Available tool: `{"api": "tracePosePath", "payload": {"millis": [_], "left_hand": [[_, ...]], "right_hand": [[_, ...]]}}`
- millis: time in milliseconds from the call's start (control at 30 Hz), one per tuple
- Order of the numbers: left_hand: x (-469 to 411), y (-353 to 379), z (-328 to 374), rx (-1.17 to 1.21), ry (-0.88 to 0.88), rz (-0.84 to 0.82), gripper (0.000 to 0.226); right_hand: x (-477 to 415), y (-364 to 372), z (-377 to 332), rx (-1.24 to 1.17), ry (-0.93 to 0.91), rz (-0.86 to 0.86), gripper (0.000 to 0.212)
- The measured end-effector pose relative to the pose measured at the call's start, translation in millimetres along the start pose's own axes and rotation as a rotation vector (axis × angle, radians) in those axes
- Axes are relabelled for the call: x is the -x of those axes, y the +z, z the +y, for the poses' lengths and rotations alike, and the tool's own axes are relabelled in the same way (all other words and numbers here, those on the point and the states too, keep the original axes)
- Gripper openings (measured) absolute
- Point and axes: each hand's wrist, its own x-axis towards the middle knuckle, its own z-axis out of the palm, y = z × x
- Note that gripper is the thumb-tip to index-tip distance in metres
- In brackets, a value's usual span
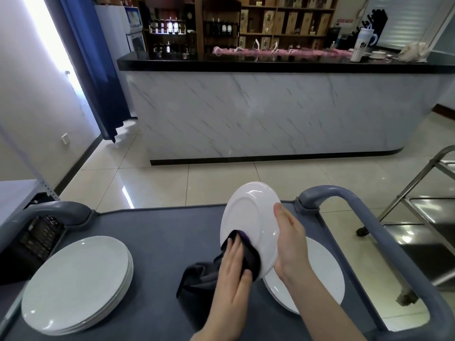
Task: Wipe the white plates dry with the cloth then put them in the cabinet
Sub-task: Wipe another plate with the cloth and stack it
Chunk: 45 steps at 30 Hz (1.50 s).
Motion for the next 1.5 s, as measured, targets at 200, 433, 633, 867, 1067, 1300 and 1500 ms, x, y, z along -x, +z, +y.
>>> {"api": "tracePosePath", "payload": {"millis": [200,433,633,867,1067,1300,1500], "left_hand": [[-23,-9,30,-0.041,0.120,-0.038,0.055],[-56,-31,22,-0.093,0.064,-0.022,0.051],[-47,-43,-24,0.125,-0.202,-0.006,0.046],[-22,-49,-45,0.125,-0.347,-0.097,0.041],[-23,-96,-15,0.128,-0.347,0.359,0.015],[-8,-141,26,0.670,-0.352,0.376,0.039],[15,-172,1,0.668,-0.422,0.605,0.032]], "right_hand": [[11,5,19,0.053,-0.013,-0.118,0.034],[27,-3,30,0.246,-0.144,-0.253,0.027],[34,-8,27,0.352,-0.217,-0.278,0.026],[26,-5,17,0.432,-0.287,-0.270,0.022],[32,15,14,0.756,-0.690,-0.404,0.037],[42,55,32,0.943,-1.308,-0.664,0.041],[45,94,56,1.023,-1.095,-1.044,0.050]]}}
